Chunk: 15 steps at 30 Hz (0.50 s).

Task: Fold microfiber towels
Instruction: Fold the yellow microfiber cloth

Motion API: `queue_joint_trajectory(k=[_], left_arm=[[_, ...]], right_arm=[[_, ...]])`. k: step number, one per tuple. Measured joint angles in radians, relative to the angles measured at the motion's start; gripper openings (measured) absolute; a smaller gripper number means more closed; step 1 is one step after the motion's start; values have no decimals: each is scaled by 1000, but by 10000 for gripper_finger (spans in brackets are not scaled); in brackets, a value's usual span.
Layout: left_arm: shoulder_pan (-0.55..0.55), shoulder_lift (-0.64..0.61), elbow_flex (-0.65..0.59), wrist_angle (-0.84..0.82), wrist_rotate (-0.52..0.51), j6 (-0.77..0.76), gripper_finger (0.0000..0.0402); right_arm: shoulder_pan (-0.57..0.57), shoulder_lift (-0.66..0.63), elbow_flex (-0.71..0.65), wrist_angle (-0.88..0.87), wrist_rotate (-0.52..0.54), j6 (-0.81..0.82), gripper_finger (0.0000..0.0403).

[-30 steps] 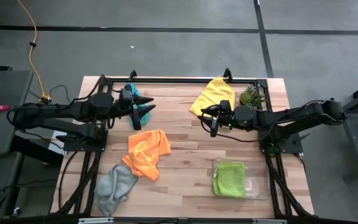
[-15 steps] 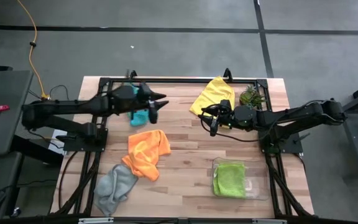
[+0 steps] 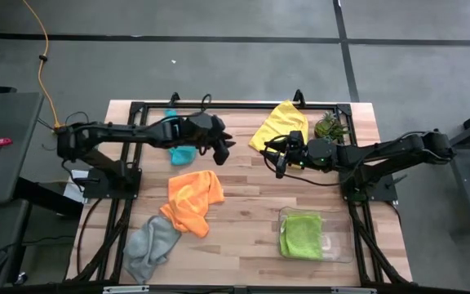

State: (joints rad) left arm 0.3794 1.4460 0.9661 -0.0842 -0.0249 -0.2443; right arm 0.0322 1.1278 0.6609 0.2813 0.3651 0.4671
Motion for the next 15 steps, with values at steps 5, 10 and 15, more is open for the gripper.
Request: queue_joint_trajectory(k=[5,10,15], left_arm=[[14,-156,0,-8,-62,72,51],[22,-363,-24,-5,-90,131,10],[-3,-600,-140,45,-121,127,2]], right_arm=[[0,0,0,0,13,0,190],[0,0,0,0,37,0,190],[0,0,0,0,38,0,190]])
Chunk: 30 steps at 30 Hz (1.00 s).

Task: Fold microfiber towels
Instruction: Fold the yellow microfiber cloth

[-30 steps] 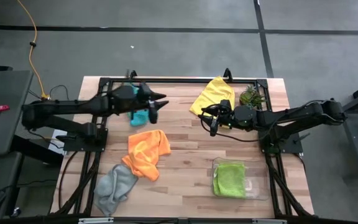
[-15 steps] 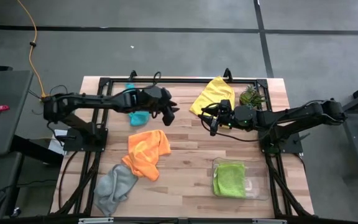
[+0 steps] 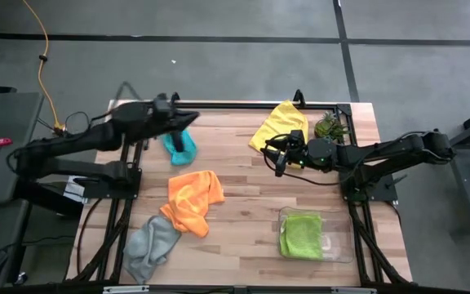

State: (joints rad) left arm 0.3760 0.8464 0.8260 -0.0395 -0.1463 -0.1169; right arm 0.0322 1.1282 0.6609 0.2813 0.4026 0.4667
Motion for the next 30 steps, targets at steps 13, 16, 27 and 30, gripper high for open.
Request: queue_joint_trajectory(k=[13,16,27,30], left_arm=[[-116,-357,-290,134,-140,-167,0],[-123,-351,-290,135,-160,-168,0],[-123,-291,-290,134,-180,-213,0],[-123,-281,-290,134,-180,-221,0]], right_arm=[[-110,206,203,-228,-62,34,24],[-197,318,348,-408,-81,80,18],[-388,710,620,-900,-172,95,1],[-396,745,620,-902,-175,107,0]])
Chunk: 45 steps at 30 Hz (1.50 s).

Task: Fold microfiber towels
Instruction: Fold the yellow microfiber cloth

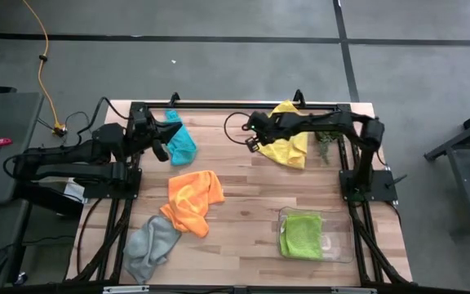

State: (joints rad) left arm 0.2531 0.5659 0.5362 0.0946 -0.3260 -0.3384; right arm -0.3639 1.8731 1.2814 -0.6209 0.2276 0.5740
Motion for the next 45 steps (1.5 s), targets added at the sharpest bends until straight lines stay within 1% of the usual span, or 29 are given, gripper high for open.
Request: queue_joint_trajectory(k=[5,8,13,15,18,21,25,27,29,32,35,40,45], left_arm=[[0,19,0,-1,0,-3,0],[0,30,0,1,0,-29,0],[0,51,0,0,0,-39,0],[0,58,0,-1,0,-44,0],[0,69,0,-1,0,-44,0],[0,86,0,-20,0,-37,0],[0,123,0,-80,0,-37,0],[0,146,0,-92,2,-51,0],[0,168,0,-89,6,-75,0],[0,189,0,-85,18,-80,0],[0,202,0,-72,32,-101,0],[-1,207,0,-67,47,-105,0],[-1,206,0,-67,49,-104,0]], right_arm=[[-6,37,-2,14,-8,23,0],[-8,69,-2,20,-61,39,0],[-2,97,-3,47,-80,74,0],[6,101,-3,49,-103,77,0],[38,101,-3,52,-144,77,0],[91,101,-3,54,-157,83,0],[170,110,-3,87,-155,115,0],[202,104,-4,110,-119,117,0],[208,74,-4,101,-70,118,0],[157,29,-1,94,-11,118,0],[90,28,-2,70,15,107,0],[9,76,-4,53,-2,103,0],[-11,123,-1,44,-45,99,0]])
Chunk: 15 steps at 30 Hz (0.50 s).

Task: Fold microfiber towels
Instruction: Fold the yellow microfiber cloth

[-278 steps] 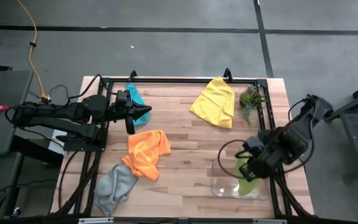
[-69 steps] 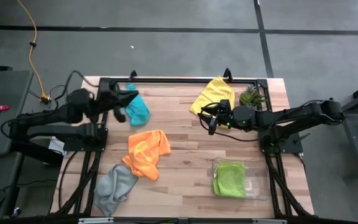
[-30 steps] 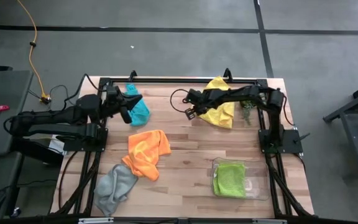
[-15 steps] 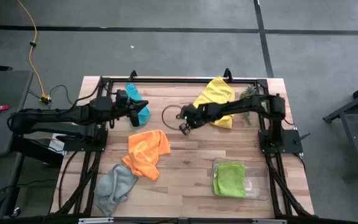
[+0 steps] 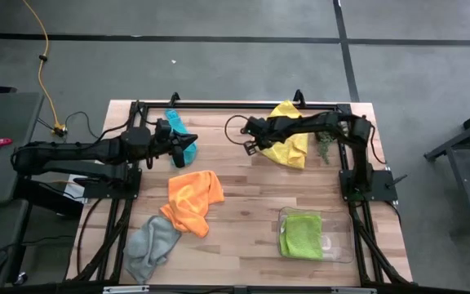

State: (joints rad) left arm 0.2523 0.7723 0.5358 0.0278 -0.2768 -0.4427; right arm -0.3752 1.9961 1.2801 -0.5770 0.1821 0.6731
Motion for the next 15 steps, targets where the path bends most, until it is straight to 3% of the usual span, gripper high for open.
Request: queue_joint_trajectory(k=[8,15], left_arm=[[0,14,0,2,-26,0,0],[-28,135,0,-2,16,-22,0]], right_arm=[[67,10,2,39,-70,-16,0],[179,17,-3,179,-135,81,0]])
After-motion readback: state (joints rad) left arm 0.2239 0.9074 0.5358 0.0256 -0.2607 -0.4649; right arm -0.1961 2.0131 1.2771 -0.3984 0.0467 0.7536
